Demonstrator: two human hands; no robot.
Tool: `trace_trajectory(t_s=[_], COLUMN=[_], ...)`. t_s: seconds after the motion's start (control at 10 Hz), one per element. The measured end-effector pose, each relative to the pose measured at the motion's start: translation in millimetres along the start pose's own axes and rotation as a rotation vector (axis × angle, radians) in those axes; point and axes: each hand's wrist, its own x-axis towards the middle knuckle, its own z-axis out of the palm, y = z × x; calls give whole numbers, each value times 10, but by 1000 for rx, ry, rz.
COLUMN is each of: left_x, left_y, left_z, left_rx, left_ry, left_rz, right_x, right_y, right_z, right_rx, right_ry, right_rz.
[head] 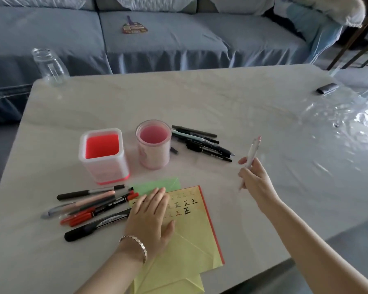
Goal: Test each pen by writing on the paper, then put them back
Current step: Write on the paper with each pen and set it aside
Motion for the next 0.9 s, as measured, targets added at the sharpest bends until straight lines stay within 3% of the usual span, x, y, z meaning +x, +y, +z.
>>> trace_trajectory(t_s=[0.2,0.4,0.5,0.6,0.9], left_x=[4,20,29,30,34], left_y=[16,12,11,6,3], left_z=[-32,-35,-23,-20,-14], left_rx=[-12,1,15,27,30], left_ry=[1,3,8,3,6], left_rz=[-15,-20,-20,-23,-27], right_x=[-342,-467,-478,-465,-496], right_y=[-83,-142,-236,-261,-267], right_z=[68,111,104,93,207], right_rx=[415,461,774,868,1101], right_ry=[-198,-132,-319,-330,-238], right_rz=[33,-217,16,193,289])
